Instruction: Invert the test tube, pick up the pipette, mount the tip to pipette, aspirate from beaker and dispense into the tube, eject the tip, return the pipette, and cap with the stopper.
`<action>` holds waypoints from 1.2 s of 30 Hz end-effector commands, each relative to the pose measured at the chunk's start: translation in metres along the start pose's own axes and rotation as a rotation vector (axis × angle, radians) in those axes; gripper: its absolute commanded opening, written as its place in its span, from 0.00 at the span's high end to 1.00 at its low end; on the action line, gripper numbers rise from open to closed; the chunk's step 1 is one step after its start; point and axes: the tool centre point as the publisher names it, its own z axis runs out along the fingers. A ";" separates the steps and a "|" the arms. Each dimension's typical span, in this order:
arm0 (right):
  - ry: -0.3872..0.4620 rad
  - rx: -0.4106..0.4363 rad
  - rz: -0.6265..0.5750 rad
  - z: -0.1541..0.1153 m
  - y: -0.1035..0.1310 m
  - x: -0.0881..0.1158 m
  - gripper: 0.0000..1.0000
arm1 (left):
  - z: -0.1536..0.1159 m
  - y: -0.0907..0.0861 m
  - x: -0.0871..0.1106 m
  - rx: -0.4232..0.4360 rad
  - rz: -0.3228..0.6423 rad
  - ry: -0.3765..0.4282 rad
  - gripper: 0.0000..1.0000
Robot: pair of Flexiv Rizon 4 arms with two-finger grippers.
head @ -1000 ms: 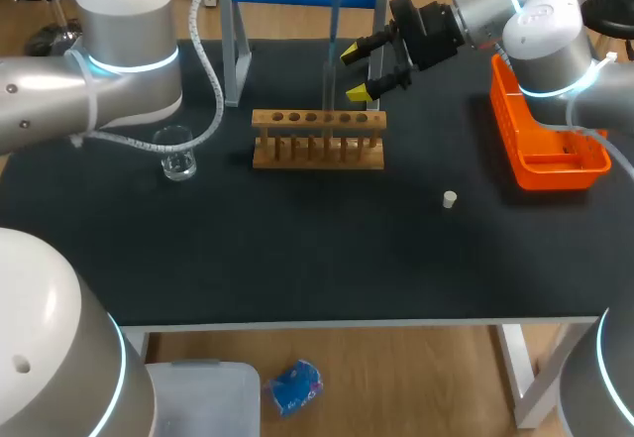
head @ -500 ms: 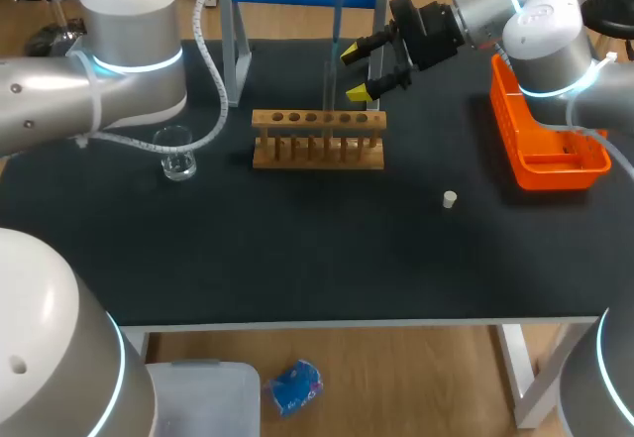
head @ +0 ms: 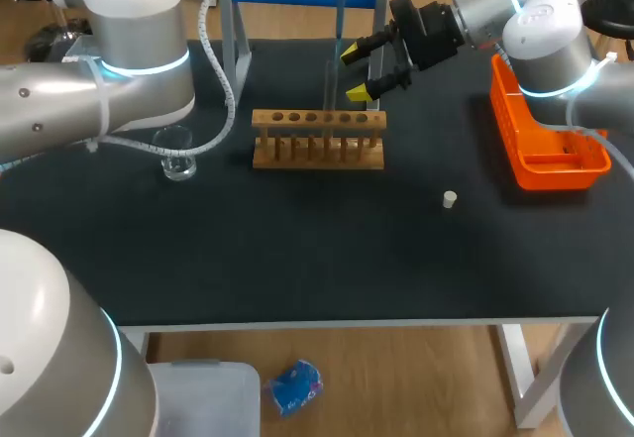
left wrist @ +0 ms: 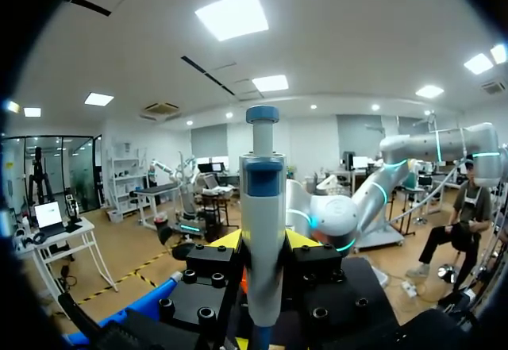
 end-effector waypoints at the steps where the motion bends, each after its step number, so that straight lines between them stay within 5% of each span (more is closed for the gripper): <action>1: 0.003 0.003 0.000 -0.001 0.001 0.000 0.00 | 0.000 0.001 0.000 0.025 0.030 -0.016 1.00; 36: 0.003 0.003 0.000 -0.001 0.001 0.000 0.00 | -0.009 0.018 0.014 -0.015 0.040 -0.040 1.00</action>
